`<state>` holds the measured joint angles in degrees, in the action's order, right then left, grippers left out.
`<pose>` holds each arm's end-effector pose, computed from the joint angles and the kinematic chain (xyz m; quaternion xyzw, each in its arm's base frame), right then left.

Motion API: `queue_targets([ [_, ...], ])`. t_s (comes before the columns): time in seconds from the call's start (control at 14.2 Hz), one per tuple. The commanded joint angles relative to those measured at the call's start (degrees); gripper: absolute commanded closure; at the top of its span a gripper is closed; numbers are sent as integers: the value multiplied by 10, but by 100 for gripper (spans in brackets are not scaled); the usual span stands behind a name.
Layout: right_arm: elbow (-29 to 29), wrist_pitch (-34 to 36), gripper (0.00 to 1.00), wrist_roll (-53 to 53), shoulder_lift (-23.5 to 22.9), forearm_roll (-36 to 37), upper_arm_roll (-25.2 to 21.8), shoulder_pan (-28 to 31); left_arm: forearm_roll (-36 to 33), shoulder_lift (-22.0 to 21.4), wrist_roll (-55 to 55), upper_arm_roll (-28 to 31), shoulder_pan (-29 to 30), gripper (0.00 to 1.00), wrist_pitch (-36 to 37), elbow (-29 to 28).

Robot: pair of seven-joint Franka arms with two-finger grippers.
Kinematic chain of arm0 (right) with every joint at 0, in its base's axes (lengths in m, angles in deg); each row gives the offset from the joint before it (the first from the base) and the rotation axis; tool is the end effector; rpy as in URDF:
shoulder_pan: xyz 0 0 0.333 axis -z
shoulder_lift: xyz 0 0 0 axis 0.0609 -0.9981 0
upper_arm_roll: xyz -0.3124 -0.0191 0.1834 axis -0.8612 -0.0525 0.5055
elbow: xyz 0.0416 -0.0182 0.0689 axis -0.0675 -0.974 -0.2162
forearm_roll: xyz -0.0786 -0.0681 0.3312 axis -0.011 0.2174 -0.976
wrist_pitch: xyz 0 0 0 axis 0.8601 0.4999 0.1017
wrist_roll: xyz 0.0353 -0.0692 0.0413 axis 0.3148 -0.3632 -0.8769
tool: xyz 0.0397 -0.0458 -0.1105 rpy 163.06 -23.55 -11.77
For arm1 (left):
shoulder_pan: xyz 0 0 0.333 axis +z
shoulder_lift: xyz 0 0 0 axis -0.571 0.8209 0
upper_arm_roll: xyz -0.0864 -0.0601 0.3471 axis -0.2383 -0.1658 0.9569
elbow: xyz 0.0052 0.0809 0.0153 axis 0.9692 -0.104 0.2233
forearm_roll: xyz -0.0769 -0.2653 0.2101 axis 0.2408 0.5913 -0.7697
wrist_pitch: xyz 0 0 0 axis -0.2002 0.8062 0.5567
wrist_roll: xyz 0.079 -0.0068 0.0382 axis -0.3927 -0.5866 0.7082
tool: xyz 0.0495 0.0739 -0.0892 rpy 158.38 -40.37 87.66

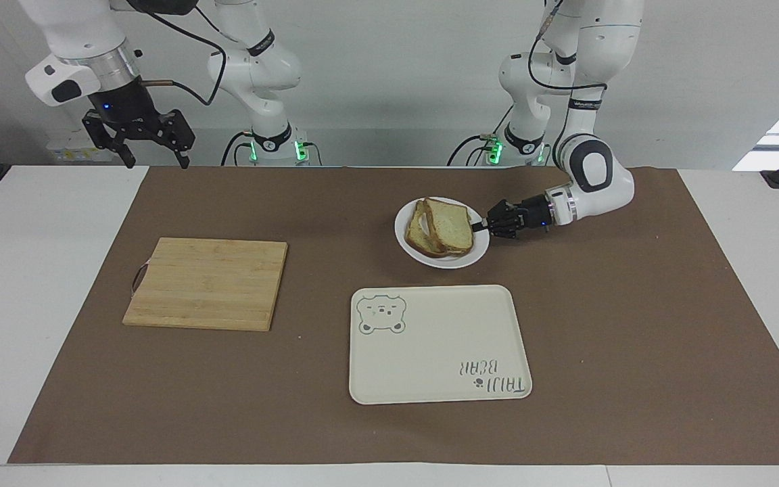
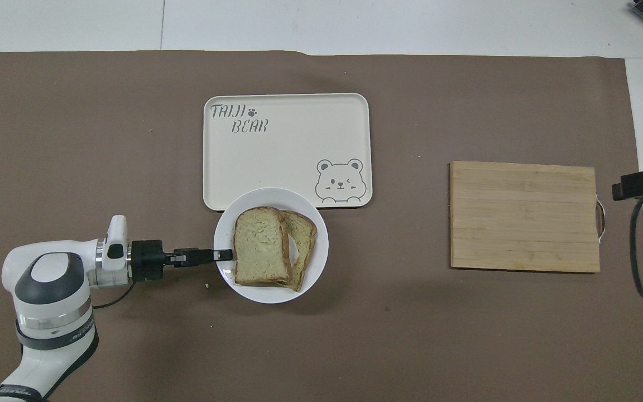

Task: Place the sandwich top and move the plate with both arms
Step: 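Grip the plate rim and slide the plate onto the tray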

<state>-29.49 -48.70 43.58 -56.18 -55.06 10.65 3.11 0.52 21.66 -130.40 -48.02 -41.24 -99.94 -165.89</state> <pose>0.4825 -0.0318 0.6804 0.9998 -0.0096 0.0146 0.0022 0.4339 -0.1205 0.3557 0.8217 -0.0173 0.0228 0.5692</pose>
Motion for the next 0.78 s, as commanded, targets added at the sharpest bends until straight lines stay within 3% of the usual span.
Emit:
queue_targets([
  [0.0,-6,3,0,-7,6,6,2,1,-48,61,31,-3,36,100,45,100],
  [0.49,-6,3,0,-7,6,6,2,1,-115,159,125,-6,51,100,51,291],
  [0.7,-6,3,0,-7,6,6,2,1,-115,184,183,-9,47,100,41,335],
])
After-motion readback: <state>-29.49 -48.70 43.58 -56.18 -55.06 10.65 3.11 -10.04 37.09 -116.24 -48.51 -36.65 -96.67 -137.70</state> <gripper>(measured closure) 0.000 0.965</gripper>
